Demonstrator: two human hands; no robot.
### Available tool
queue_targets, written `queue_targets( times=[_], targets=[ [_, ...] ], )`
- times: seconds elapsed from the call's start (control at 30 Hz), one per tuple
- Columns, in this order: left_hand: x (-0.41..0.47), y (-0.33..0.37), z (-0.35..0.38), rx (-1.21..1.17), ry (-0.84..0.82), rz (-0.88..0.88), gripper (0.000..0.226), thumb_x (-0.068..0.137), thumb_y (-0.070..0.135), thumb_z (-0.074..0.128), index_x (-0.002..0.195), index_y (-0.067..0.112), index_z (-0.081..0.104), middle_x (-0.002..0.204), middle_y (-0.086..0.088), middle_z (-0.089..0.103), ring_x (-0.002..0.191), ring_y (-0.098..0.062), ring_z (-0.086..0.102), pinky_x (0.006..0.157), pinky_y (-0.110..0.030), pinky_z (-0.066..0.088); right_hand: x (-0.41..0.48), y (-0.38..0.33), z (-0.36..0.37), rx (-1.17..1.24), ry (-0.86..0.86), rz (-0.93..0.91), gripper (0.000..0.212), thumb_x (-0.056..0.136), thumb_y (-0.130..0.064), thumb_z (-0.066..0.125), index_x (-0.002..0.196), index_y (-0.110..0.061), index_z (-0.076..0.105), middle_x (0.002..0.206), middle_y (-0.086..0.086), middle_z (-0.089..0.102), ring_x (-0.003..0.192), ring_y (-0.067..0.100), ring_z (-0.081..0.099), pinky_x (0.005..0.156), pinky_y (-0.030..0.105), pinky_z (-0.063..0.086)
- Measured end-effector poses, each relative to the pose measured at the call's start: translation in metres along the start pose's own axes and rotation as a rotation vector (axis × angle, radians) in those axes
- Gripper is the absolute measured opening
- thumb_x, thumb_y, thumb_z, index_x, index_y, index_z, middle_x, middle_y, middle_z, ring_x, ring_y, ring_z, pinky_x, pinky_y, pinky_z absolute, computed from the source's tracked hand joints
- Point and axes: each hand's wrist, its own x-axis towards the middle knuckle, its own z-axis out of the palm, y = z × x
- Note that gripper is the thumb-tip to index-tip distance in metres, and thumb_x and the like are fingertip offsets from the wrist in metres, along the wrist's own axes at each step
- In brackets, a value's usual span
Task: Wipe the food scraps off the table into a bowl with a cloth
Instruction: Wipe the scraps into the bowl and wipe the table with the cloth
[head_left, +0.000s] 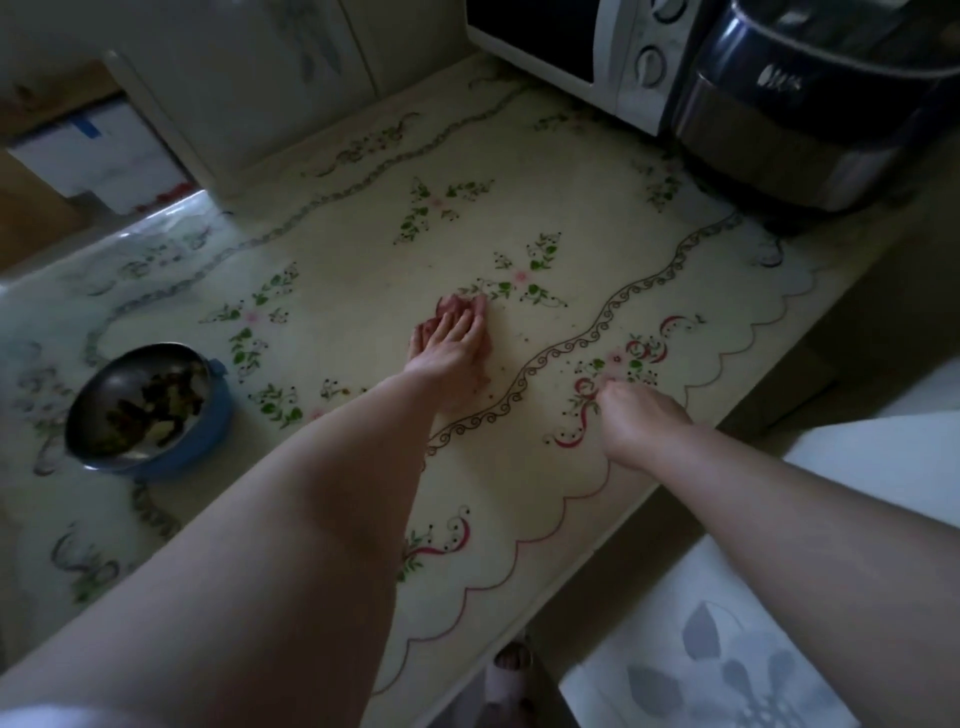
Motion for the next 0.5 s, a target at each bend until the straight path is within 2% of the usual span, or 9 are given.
queue_targets(
  times=[0.07,0.2,0.33,0.43,0.5],
  targets=[
    [-0.012,-0.021,0.002,-0.017,0.026,-0.105,0.065,0.103,0.037,0.029,0.154,0.027,-0.01,0.162,0.007,-0.014,0.148,-0.018,-0.018,0.117,-0.045,-0.015,-0.002,-0.003,-0.001,-0.03,-0.011,-0.006,0.035,0.09,0.002,0.041,0.12,-0.006,0.056,0.115,0.009,0.058,0.102,0.025,0.058,0.077,0.032,0.047],
    [-0.048,-0.072,0.008,-0.055,0.095,-0.298,0.06,0.102,0.048,0.02,0.154,0.033,-0.005,0.162,0.008,-0.012,0.149,-0.019,-0.016,0.118,-0.049,-0.011,-0.001,-0.025,0.001,-0.071,0.046,-0.053,0.027,0.092,0.001,0.041,0.109,-0.006,0.06,0.097,0.006,0.056,0.08,0.02,0.052,0.068,0.029,0.045],
    [-0.083,-0.102,0.014,-0.122,0.096,-0.508,0.06,0.102,0.05,0.02,0.154,0.033,-0.005,0.162,0.008,-0.017,0.148,-0.023,-0.02,0.116,-0.052,-0.011,-0.002,-0.044,0.011,-0.066,0.054,-0.13,0.035,0.092,0.003,0.038,0.117,-0.008,0.059,0.119,0.007,0.06,0.089,0.021,0.056,0.075,0.03,0.048],
    [-0.098,-0.1,0.018,-0.194,0.096,-0.617,0.06,0.104,0.042,0.023,0.154,0.028,-0.006,0.162,0.003,-0.017,0.148,-0.026,-0.02,0.12,-0.047,-0.006,-0.001,-0.044,0.016,-0.095,0.022,-0.187,0.043,0.092,0.002,0.036,0.13,-0.009,0.054,0.143,0.004,0.048,0.109,0.022,0.058,0.082,0.03,0.051],
    [-0.099,-0.086,0.021,-0.183,0.093,-0.665,0.061,0.104,0.042,0.023,0.154,0.027,-0.008,0.162,0.005,-0.018,0.149,-0.024,-0.018,0.12,-0.046,-0.005,0.0,-0.037,0.014,-0.097,0.006,-0.225,0.046,0.092,0.001,0.036,0.134,-0.009,0.05,0.148,0.003,0.042,0.114,0.023,0.056,0.085,0.031,0.05]
  ],
)
